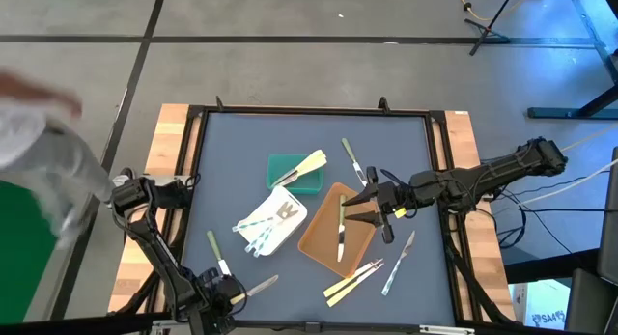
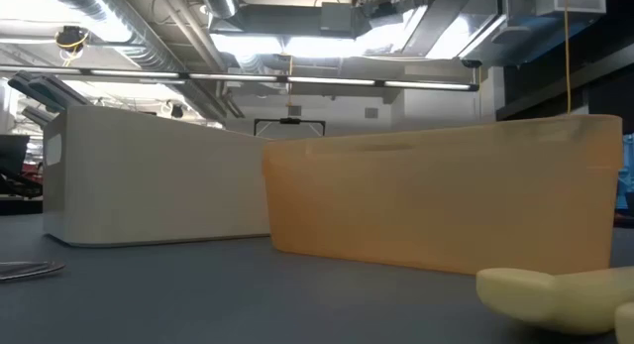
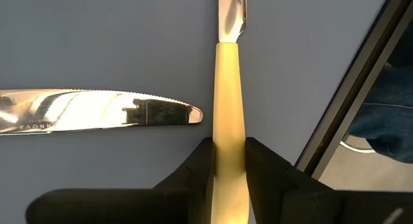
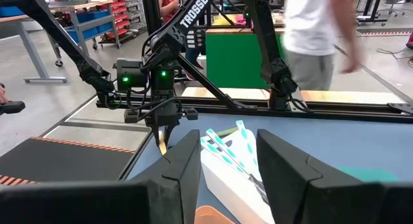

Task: Sort silverware by color (type)
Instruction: Put the yellow knife into the blue bin

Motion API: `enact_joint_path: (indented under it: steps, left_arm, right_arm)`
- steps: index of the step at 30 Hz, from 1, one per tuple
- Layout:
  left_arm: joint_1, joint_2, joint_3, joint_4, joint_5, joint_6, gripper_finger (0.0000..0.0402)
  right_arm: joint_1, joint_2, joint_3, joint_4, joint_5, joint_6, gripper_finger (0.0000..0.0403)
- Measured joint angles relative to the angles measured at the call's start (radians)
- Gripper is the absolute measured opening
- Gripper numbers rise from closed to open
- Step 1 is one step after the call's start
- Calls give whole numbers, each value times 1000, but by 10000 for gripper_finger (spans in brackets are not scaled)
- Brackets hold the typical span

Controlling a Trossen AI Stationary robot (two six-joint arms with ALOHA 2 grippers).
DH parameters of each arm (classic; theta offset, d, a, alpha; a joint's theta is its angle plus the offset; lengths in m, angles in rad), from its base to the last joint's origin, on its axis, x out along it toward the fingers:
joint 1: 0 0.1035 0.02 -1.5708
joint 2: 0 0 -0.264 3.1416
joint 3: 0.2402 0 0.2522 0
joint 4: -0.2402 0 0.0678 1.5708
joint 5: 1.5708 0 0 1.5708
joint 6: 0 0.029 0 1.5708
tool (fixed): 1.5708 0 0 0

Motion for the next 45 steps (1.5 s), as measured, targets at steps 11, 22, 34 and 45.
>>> enact_joint_path:
  steps: [11,22,34,45]
  left_arm:
    - [4,-16,-2,8,3,0,57]
    - [36,-42,-6,20,6,1,57]
    - [107,-45,-4,176,61,131,64]
    - [178,-47,-3,303,86,241,62]
  right_arm:
    - [0,0,0,1,0,0,138]
    - [0,0,0,1,0,0,138]
    - [0,0,0,1,0,0,138]
    - [0,0,0,1,0,0,138]
